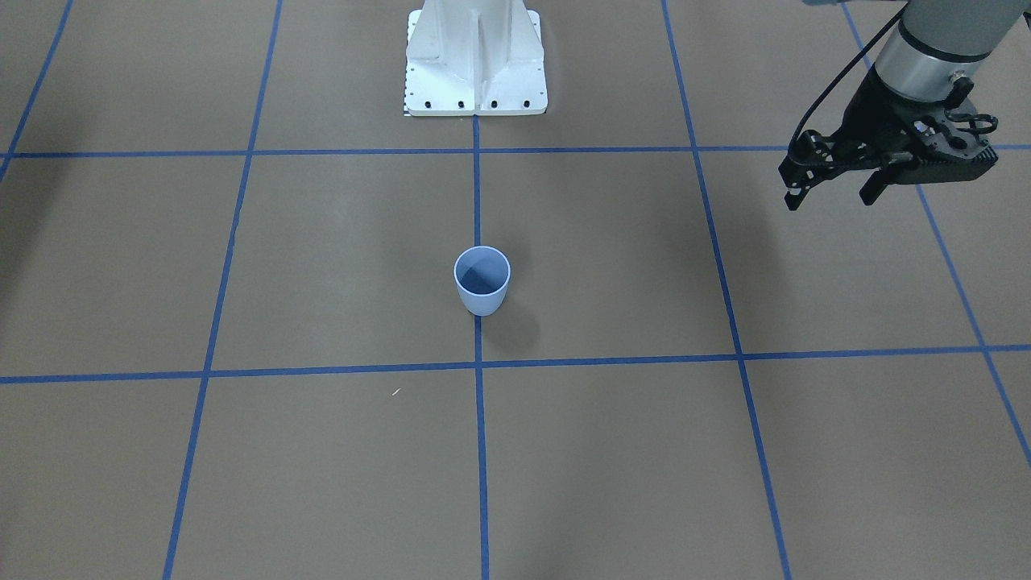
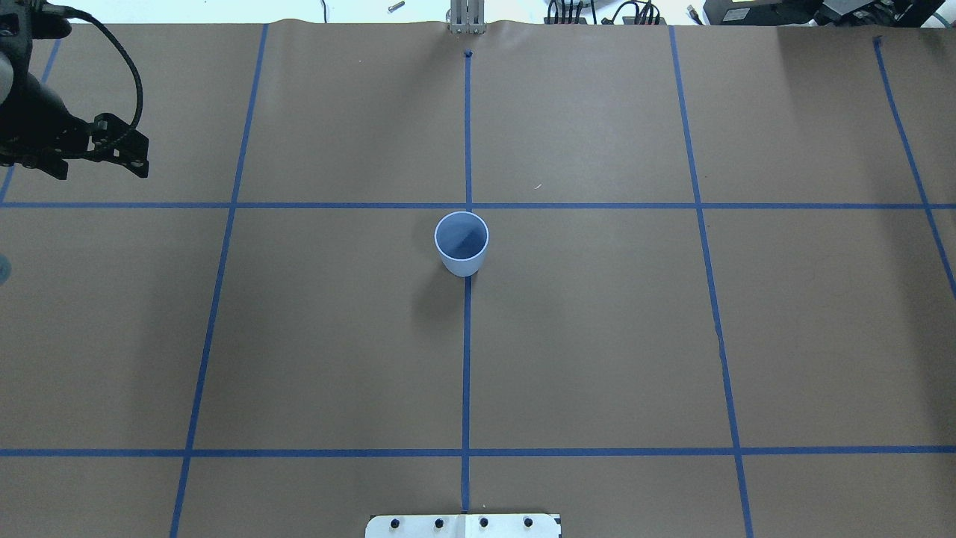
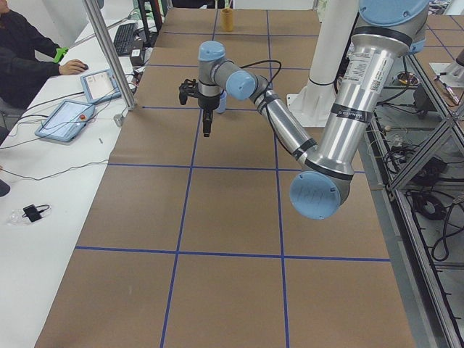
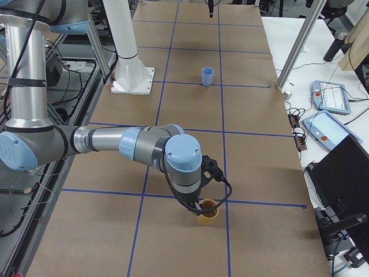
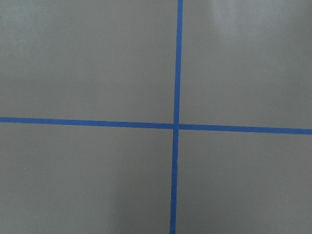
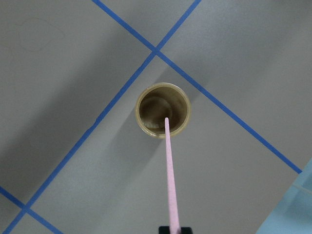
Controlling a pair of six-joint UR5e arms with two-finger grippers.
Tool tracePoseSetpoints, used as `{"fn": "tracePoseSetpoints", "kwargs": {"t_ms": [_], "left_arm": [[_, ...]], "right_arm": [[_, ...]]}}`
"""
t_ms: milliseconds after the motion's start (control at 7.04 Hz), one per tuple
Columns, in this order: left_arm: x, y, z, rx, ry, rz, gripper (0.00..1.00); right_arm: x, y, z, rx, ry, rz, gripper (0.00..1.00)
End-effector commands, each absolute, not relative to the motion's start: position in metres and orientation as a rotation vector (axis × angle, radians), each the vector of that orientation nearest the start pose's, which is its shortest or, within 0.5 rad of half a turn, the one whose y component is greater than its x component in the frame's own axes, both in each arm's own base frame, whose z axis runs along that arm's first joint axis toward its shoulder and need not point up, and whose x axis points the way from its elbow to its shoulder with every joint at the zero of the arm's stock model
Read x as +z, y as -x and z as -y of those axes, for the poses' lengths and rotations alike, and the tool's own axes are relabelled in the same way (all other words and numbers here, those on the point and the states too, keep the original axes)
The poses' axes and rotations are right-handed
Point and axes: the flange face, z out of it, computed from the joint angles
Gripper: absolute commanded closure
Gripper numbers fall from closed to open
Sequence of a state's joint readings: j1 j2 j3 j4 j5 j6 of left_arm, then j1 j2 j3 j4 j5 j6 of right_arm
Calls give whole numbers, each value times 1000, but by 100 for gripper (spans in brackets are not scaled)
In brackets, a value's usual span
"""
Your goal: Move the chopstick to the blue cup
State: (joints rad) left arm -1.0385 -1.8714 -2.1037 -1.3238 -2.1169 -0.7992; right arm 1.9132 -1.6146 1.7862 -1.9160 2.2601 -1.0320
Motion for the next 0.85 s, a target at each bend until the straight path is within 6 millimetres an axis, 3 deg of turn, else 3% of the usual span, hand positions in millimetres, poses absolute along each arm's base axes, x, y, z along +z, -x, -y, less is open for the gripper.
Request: {"fn": "tracePoseSetpoints", "kwargs": {"t_ms": [0,142,284,426,710], "left_arm": [[295,-194,489,-94,-119,-768,2],[295,-194,489,-94,-119,-768,2],[297,-194,490,-95,-117,-766,2],[297,-195,490,-94,-113,-768,2],[303,-198,491,-89,-83,-780,2]], "right_arm": [[547,-249,423,-551,-315,646,100],[506,-257,448,-543,-305,657,100],[472,-245,474,-556,-303,685,100],[445,-217,498,-506,-315,737,100],[352,-122,536,-433,-306,773,100]]}}
